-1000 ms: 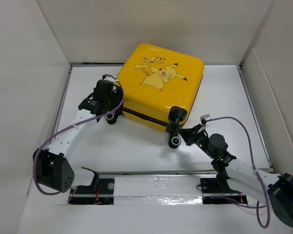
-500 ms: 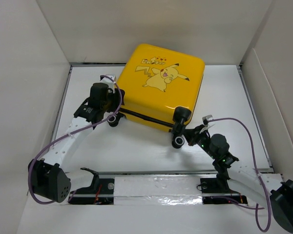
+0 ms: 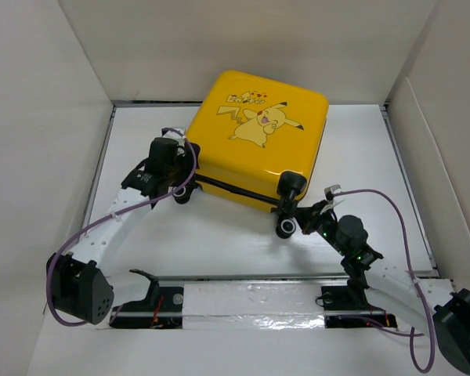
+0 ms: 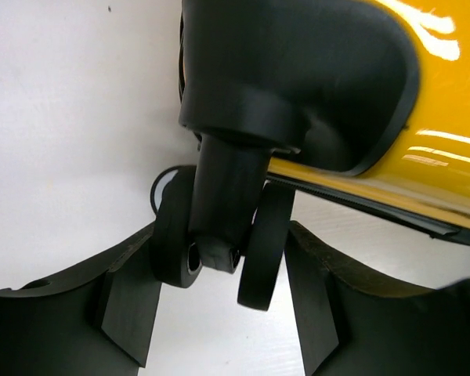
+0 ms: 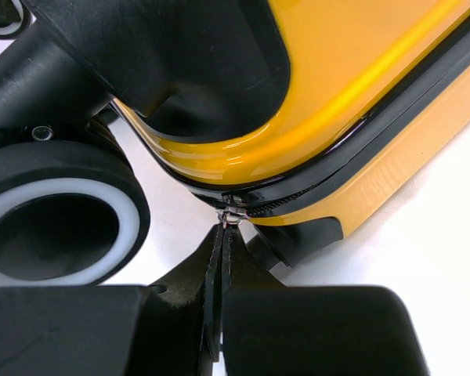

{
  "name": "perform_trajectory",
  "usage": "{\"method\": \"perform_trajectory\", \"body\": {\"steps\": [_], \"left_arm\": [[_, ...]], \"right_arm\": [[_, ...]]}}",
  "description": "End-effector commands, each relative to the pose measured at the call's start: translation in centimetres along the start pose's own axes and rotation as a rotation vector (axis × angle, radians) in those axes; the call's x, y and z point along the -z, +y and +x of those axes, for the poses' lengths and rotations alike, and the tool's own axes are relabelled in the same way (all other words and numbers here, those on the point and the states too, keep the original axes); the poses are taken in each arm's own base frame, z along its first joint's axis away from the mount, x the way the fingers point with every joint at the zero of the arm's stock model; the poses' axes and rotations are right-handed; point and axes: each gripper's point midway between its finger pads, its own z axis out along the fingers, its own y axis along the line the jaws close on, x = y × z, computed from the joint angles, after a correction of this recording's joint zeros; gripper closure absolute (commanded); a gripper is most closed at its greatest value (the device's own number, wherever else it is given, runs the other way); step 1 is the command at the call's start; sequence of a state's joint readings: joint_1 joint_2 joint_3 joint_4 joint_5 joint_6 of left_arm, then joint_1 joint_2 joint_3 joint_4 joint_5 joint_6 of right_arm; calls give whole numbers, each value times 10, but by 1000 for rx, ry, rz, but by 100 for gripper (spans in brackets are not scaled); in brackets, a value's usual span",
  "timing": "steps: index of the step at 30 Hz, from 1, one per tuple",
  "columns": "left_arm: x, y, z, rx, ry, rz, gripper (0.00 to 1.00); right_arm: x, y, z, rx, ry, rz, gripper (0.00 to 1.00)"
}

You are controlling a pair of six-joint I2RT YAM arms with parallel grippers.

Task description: Pack the luggage

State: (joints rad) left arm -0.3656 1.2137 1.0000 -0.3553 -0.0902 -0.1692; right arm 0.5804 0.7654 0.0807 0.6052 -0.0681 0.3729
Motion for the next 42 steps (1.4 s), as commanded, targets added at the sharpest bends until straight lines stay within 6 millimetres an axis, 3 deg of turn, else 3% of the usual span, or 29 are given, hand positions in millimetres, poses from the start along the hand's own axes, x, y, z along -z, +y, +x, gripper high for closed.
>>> {"method": "perform_trajectory", "body": {"steps": [1, 4, 5, 7, 12, 17, 18, 20, 21, 23, 25, 26, 27, 29, 30, 32, 33, 34, 36, 37, 38, 39, 40, 41, 42], "left_arm": [[-4, -16, 25, 15, 96, 70, 49], [-4, -24, 25, 24, 105, 110, 55], [-5, -25, 25, 29, 104, 115, 78], [-6, -28, 25, 37, 102, 128, 100], [0, -53, 20, 73, 76, 251, 100], [18, -94, 11, 86, 20, 410, 100], [25, -118, 15, 46, 19, 456, 100], [30, -145, 11, 45, -15, 499, 100], [41, -173, 17, 17, -13, 568, 100], [45, -204, 23, 23, -26, 610, 100], [63, -247, 19, 0, -77, 700, 100], [61, -261, 25, -7, -65, 723, 100], [69, -278, 14, 31, -104, 786, 100], [80, -303, 19, 50, -91, 897, 100], [87, -313, 6, 82, -137, 952, 100], [90, -322, 1, 100, -154, 994, 100], [98, -327, -10, 116, -197, 1035, 100], [103, -330, -17, 125, -214, 1056, 100], [110, -331, -37, 157, -271, 1095, 100], [117, -334, -43, 177, -266, 1137, 100], [123, -336, -47, 191, -276, 1165, 100], [127, -335, -58, 207, -313, 1187, 100], [132, -337, -65, 200, -318, 1214, 100], [129, -341, -63, 209, -295, 1219, 100], [135, -344, -69, 219, -315, 1251, 100]], "right_arm": [[-3, 31, -38, 18, -113, -135, 100], [-4, 31, -38, 17, -113, -135, 100], [-4, 31, -38, 17, -113, -135, 100], [-3, 31, -37, 17, -112, -134, 100], [-3, 33, -40, 16, -118, -139, 100], [-3, 29, -50, 36, -120, -113, 100], [-2, 27, -55, 42, -132, -103, 100], [-2, 23, -57, 57, -118, -84, 100], [-1, 24, -69, 64, -140, -77, 100], [0, 17, -70, 80, -114, -44, 100], [2, 7, -83, 102, -101, 8, 100], [5, 4, -90, 115, -100, 25, 100], [8, -6, -102, 127, -116, 67, 100], [16, -13, -134, 176, -146, 129, 100], [19, -17, -144, 191, -158, 154, 100], [21, -32, -164, 207, -172, 214, 100], [19, -34, -165, 205, -173, 210, 100], [14, -24, -172, 200, -214, 143, 100], [0, -25, -139, 144, -188, 76, 100], [-5, -9, -147, 114, -277, 0, 100], [-11, 8, -130, 82, -270, -54, 100], [-16, 6, -95, 43, -214, -53, 100], [-18, 22, -96, 39, -255, -90, 100], [-22, 17, -90, 30, -269, -18, 100], [-23, 41, -70, 24, -239, -46, 100]]}}
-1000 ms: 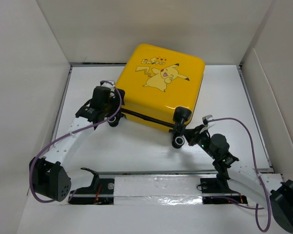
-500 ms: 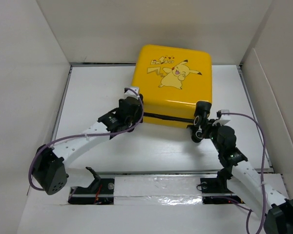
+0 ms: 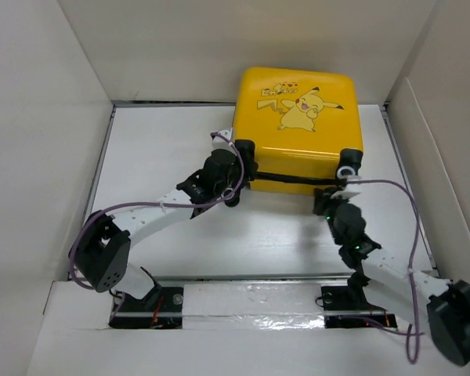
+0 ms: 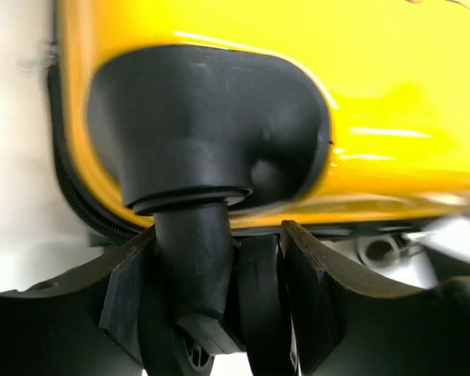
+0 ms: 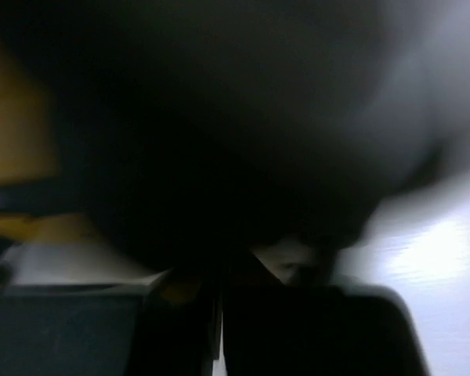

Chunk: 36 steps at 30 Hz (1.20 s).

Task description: Pack the luggage

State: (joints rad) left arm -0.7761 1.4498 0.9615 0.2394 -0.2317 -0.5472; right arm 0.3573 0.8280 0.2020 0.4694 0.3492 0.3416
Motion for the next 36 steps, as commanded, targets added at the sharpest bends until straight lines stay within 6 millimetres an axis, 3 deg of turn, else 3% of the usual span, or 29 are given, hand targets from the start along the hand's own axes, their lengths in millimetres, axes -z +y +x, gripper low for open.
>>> {"method": "perform_trajectory", "body": {"steps": [1, 2, 3, 6, 7, 8, 11, 15, 18, 23, 25, 35, 36], "left_arm": [[93, -214, -35, 122, 4, 928, 100], [93, -214, -34, 135, 8, 935, 100], [95, -217, -37, 162, 2, 952, 100], [100, -219, -39, 183, 22, 994, 100], [102, -218, -36, 181, 32, 1000, 100], [109, -220, -35, 180, 33, 1011, 100], [120, -214, -37, 187, 10, 998, 100], [128, -199, -38, 180, -15, 947, 100], [137, -189, -41, 192, -29, 943, 100], [148, -180, -43, 228, -30, 960, 100], [152, -178, -42, 263, -13, 983, 100], [163, -171, -35, 376, -2, 1037, 100], [163, -170, -36, 381, -13, 1039, 100]], "right_arm": [[63, 165, -6, -57, -76, -638, 100], [57, 153, -4, -74, -101, -518, 100], [65, 161, 5, -77, -82, -525, 100], [55, 180, 19, -1, -34, -536, 100], [54, 199, 11, -4, -37, -568, 100], [53, 210, 23, 16, -4, -611, 100], [64, 249, 22, 3, 1, -747, 100], [69, 269, 25, 11, 54, -820, 100], [81, 291, 45, 11, 130, -900, 100], [105, 334, 49, -172, 107, -1115, 100], [105, 345, 48, -238, 89, -1154, 100], [107, 345, 27, -386, 81, -1249, 100], [105, 345, 28, -390, 84, -1255, 90]]}}
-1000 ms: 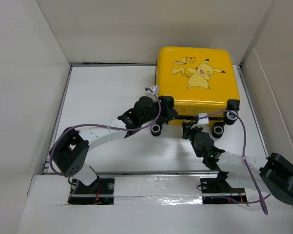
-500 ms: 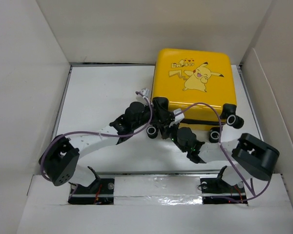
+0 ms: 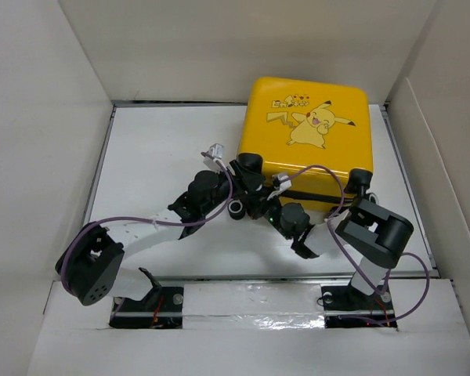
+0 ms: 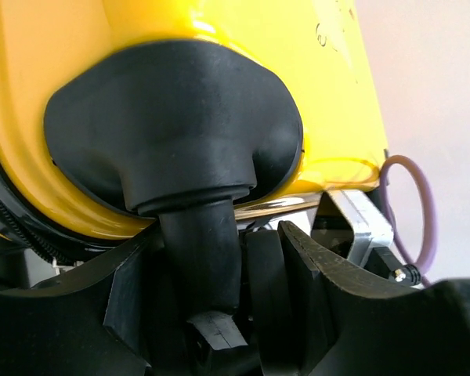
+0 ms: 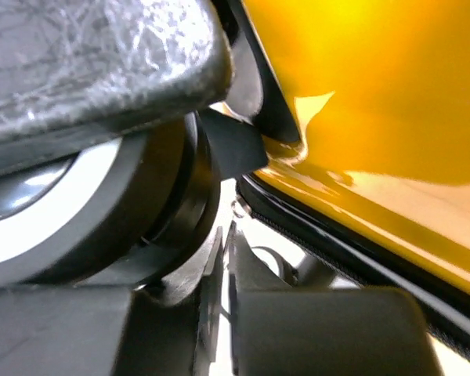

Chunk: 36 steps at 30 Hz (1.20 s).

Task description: Pack the luggage

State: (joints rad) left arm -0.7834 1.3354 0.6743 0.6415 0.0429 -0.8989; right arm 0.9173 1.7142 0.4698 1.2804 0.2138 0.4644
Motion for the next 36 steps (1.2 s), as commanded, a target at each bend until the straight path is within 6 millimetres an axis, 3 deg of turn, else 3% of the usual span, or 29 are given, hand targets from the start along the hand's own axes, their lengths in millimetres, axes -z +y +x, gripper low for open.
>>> {"method": "perform_trajectory", "body": {"steps": [1, 3, 4, 6, 9, 10, 11, 12, 13, 14, 16, 17, 18, 22, 31, 36], "left_arm": [[69, -168, -2, 13, 65, 654, 100], [66, -160, -5, -4, 55, 611, 100], [65, -156, -9, -12, 45, 598, 100], [64, -148, -11, -33, 41, 560, 100], [60, -132, -19, -47, 28, 501, 100], [60, -128, -19, -46, 34, 493, 100], [59, -121, -21, -41, 31, 477, 100], [61, -123, -21, -25, 34, 493, 100], [61, -117, -19, -19, 45, 492, 97], [61, -115, -15, -9, 61, 498, 95], [61, -114, -18, 11, 67, 514, 91], [60, -112, -15, 21, 80, 515, 90], [61, -114, -19, 25, 69, 530, 88], [65, -119, -16, 67, 94, 569, 86], [67, -115, -13, 100, 112, 545, 72], [68, -111, -9, 120, 121, 545, 70]], "right_arm": [[14, 127, -43, -205, -69, -563, 79], [22, 110, -35, -204, -51, -488, 56], [24, 100, -35, -179, -36, -448, 39], [30, 82, -29, -156, -11, -357, 24], [50, 57, -17, -89, 62, -251, 16], [59, 41, 2, -53, 143, -188, 13], [63, 38, -14, -39, 106, -156, 12], [67, 33, -16, -17, 114, -127, 10], [77, 22, -1, 30, 190, -77, 6], [82, 26, -22, 44, 144, -63, 5], [91, 21, -33, 87, 145, -25, 4], [98, 6, -32, 111, 179, 53, 3], [104, 9, -52, 110, 127, 58, 3], [106, 6, -82, 159, 37, 78, 4], [66, 53, -100, 246, 41, -31, 5], [49, 68, -94, 263, 46, -71, 6]]}}
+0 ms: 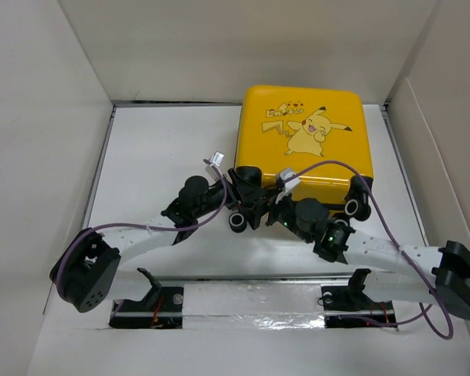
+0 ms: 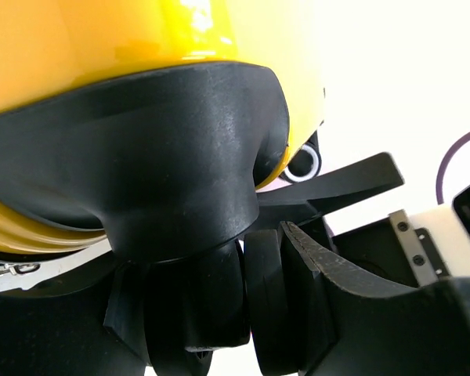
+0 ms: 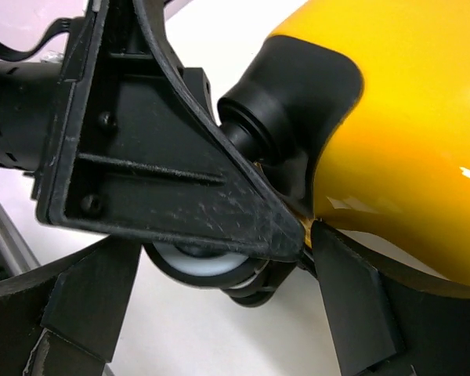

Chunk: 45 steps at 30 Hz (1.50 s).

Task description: Pack the luggage

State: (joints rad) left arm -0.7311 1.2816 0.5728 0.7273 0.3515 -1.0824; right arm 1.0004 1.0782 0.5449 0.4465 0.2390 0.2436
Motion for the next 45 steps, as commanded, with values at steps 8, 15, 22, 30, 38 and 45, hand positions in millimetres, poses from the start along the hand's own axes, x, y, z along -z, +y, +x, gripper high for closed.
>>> {"method": "perform_trajectory", "body": {"steps": [8, 15, 22, 30, 38, 45], "left_arm": [[30, -91, -3, -73, -7, 372, 58], [35, -60, 6, -55, 1, 293, 55], [45, -34, -16, -109, -82, 142, 33], [115, 17, -74, -274, -391, -233, 49], [95, 70, -38, -359, -316, -304, 100], [56, 58, -30, -476, -315, -264, 66]], "right_arm": [[-36, 3, -40, -53, -262, 43, 28], [-42, -5, -47, -139, -395, 71, 41], [-33, -9, -49, -163, -417, 84, 94], [-33, -8, -43, -152, -369, 50, 98], [-31, -6, -48, -154, -357, 19, 99], [-29, 4, -68, -154, -329, -26, 100]]}}
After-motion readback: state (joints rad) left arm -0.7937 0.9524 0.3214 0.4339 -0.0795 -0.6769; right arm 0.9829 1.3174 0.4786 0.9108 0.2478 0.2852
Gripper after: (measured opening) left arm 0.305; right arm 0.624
